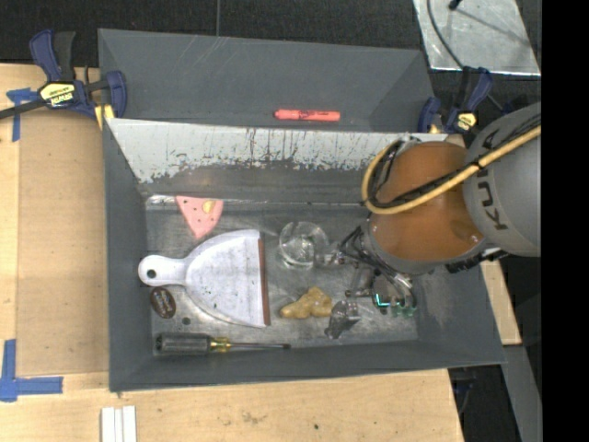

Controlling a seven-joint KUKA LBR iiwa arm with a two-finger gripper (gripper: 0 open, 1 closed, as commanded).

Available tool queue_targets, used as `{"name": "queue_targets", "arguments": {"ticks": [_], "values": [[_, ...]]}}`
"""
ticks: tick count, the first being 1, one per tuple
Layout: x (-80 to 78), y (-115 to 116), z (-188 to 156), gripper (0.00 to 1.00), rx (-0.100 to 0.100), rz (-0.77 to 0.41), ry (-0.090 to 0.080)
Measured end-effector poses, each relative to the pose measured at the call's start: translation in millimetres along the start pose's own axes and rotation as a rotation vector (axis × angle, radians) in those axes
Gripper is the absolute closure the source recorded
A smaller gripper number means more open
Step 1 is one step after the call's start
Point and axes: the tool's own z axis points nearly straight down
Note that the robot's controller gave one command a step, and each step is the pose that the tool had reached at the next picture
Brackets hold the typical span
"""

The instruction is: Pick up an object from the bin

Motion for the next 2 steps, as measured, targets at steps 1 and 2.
{"name": "queue_targets", "arguments": {"ticks": [1, 2], "values": [[-2.0, -0.1, -3.5, 1.00, 0.000, 0.000, -0.008], [-2.0, -0.1, -3.5, 0.00, 0.000, 0.001, -0.008]]}}
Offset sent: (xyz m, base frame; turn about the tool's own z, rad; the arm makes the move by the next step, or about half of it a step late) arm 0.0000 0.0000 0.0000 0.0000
